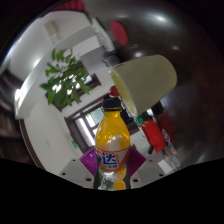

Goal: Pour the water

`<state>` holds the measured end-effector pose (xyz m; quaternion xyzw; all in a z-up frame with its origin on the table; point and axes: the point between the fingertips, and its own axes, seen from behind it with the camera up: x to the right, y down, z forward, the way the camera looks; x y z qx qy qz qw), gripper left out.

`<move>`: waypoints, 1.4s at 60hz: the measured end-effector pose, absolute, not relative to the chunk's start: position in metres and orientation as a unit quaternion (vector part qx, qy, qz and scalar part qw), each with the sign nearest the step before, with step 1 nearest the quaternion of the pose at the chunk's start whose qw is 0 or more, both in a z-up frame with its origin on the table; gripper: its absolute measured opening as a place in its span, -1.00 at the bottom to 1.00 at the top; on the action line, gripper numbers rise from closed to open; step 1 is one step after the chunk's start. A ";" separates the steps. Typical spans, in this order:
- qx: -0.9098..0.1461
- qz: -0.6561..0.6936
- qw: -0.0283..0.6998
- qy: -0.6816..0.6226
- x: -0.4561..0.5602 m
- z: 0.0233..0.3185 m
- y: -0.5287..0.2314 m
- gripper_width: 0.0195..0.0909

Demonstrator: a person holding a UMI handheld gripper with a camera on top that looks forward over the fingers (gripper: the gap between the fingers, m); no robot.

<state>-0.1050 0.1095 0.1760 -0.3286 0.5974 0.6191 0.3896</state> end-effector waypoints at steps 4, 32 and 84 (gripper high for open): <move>-0.295 0.628 0.377 0.614 -0.094 0.175 0.109 -0.53; -0.506 0.525 0.486 0.481 -0.125 0.204 0.103 -0.52; -0.742 -0.148 0.641 0.129 0.134 0.223 0.113 -0.52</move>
